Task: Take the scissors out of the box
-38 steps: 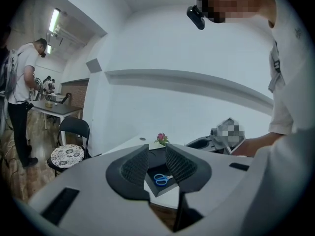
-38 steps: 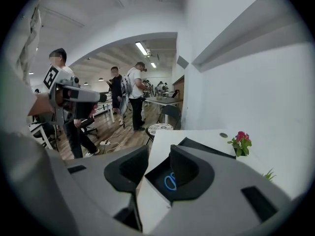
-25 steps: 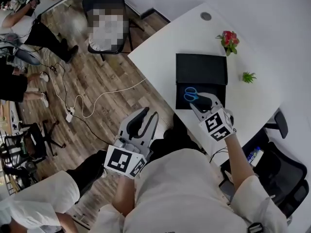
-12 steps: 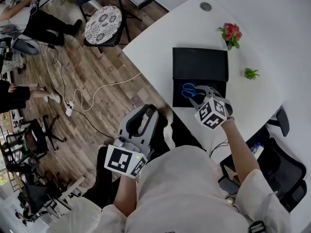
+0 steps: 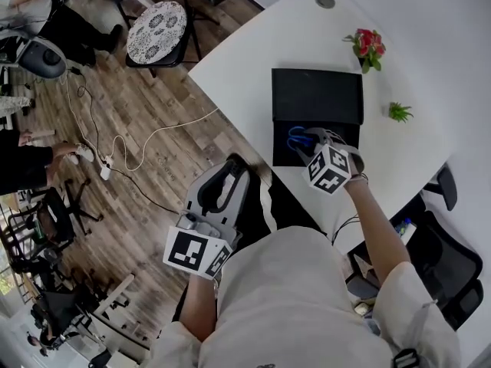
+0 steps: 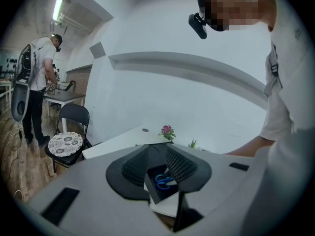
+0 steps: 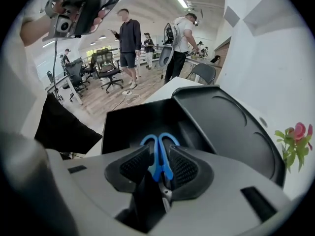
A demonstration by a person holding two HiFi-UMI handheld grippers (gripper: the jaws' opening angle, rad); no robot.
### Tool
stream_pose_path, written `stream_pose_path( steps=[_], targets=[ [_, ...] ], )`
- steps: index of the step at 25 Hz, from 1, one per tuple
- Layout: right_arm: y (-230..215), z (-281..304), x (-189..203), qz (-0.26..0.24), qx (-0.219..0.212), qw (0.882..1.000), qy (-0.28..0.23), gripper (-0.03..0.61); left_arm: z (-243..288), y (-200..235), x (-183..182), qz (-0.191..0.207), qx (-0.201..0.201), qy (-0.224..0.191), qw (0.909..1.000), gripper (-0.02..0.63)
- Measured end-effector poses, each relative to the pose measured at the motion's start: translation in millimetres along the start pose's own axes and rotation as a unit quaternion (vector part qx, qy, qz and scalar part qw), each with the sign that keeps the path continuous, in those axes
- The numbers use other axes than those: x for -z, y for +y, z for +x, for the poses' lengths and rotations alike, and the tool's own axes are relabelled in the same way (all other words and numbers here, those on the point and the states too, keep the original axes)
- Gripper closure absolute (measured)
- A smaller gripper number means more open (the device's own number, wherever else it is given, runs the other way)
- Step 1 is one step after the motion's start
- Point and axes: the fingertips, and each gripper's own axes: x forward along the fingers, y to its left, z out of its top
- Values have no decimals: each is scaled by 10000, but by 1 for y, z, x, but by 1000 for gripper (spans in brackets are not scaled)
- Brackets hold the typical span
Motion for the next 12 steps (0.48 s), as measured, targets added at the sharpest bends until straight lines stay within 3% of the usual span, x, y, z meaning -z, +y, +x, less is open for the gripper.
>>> stream_pose_path(
  steps=[12],
  targets=[
    [1,13,6,-118,-129,9994,310,453,-1,8,2,-30,51,35,10000,497]
  ],
)
